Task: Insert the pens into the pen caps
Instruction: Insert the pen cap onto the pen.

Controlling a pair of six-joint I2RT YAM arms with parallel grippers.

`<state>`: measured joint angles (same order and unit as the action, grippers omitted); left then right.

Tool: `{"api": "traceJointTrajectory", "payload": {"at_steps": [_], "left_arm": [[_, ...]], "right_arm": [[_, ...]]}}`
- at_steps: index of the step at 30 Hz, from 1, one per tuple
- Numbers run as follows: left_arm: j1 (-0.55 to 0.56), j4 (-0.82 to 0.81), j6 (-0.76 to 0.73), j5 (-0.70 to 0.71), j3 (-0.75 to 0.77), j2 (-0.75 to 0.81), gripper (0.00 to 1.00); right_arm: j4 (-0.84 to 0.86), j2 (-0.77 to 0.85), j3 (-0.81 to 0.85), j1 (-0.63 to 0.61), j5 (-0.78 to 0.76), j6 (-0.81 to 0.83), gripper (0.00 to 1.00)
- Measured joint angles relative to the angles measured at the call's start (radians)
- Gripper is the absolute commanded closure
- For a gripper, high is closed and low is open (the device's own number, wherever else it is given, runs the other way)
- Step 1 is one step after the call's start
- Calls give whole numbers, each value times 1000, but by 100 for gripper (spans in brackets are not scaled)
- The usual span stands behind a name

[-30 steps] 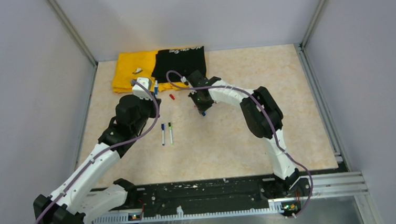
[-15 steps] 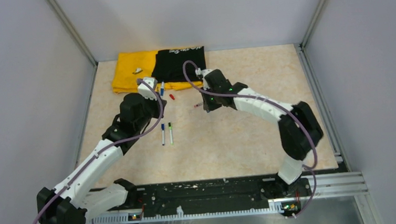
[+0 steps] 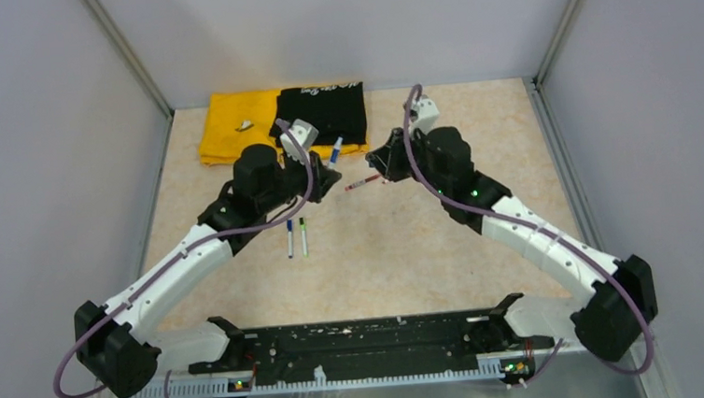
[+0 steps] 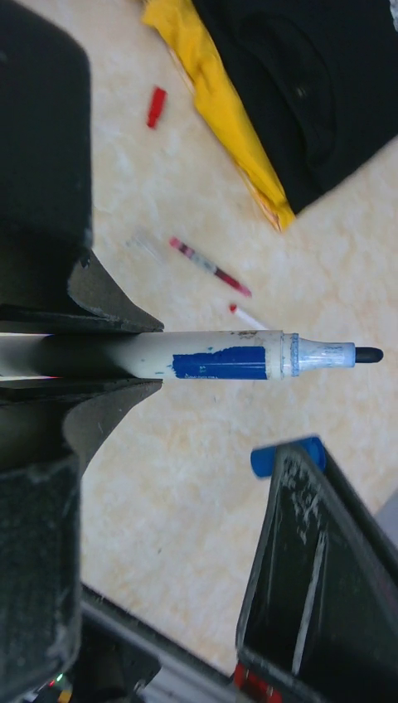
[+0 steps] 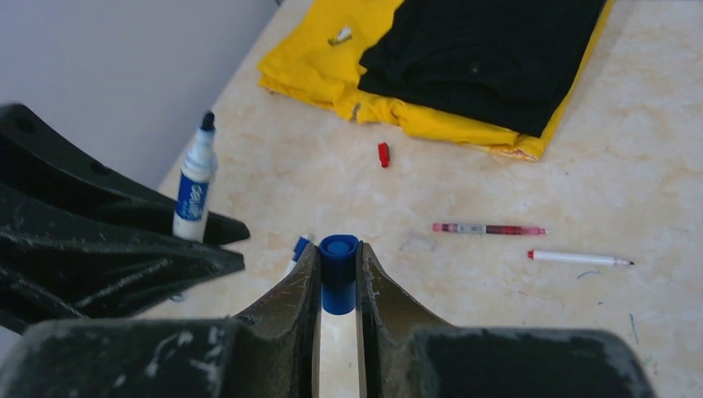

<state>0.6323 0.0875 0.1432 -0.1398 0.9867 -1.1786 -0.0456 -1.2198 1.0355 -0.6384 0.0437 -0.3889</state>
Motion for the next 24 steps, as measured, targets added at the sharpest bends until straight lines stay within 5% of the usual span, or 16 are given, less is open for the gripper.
{"api": "traceJointTrajectory", "payload": {"at_steps": [12,24], "left_arm": [[147,-162,135,-122,-14,-18,100],[188,-223,155,-223,-21,-44,100]], "right_arm": [[378,274,-283,0,-175,-332,100],[681,314,-403,0,-223,-462,100]]}}
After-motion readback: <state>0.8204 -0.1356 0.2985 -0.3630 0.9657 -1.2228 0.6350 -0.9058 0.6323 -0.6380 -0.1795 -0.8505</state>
